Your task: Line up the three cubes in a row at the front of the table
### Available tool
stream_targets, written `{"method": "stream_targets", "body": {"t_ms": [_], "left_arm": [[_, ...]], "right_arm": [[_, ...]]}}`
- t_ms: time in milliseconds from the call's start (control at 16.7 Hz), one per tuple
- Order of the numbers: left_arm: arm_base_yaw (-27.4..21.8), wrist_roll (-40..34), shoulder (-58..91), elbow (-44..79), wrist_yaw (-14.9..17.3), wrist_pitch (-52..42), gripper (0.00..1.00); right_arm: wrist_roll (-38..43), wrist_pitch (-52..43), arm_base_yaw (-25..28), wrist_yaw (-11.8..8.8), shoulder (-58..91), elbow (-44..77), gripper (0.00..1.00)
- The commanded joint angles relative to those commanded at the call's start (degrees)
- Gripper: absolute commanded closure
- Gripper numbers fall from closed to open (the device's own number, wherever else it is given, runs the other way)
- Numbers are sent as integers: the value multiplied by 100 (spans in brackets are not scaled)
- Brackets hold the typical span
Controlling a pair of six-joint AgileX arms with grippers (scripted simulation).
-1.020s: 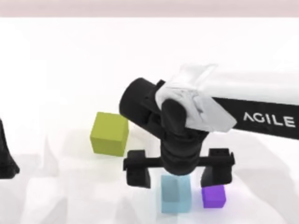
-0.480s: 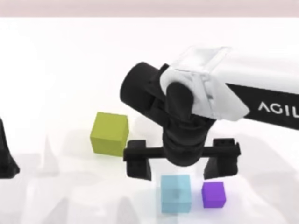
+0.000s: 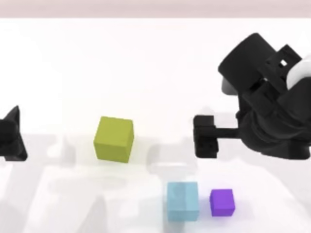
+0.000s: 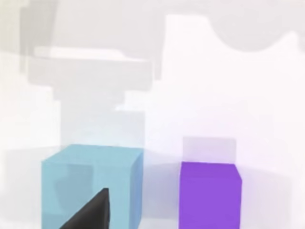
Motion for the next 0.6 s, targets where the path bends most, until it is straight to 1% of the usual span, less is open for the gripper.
{"method": "stream_targets", "body": {"t_ms": [180,300,420,600], "left_arm": [[-387,-262,1758,1304,-11,-943,0],[-663,-445,3030,2198,-15,-1623,0],[-940,-627,4239,3069,-15,-2304,0],[-1342,-891,5840,4313,-6,-3267,0]], "right_arm": [[-751,653,-692,142,-1372,-1336,0],[-1267,1119,-1185,174,-2353,-2308,0],[-1773,1616,-1685,148,-3355,-3277,0],[-2473,2458,-2404,15,-4887,-4576,0]]}}
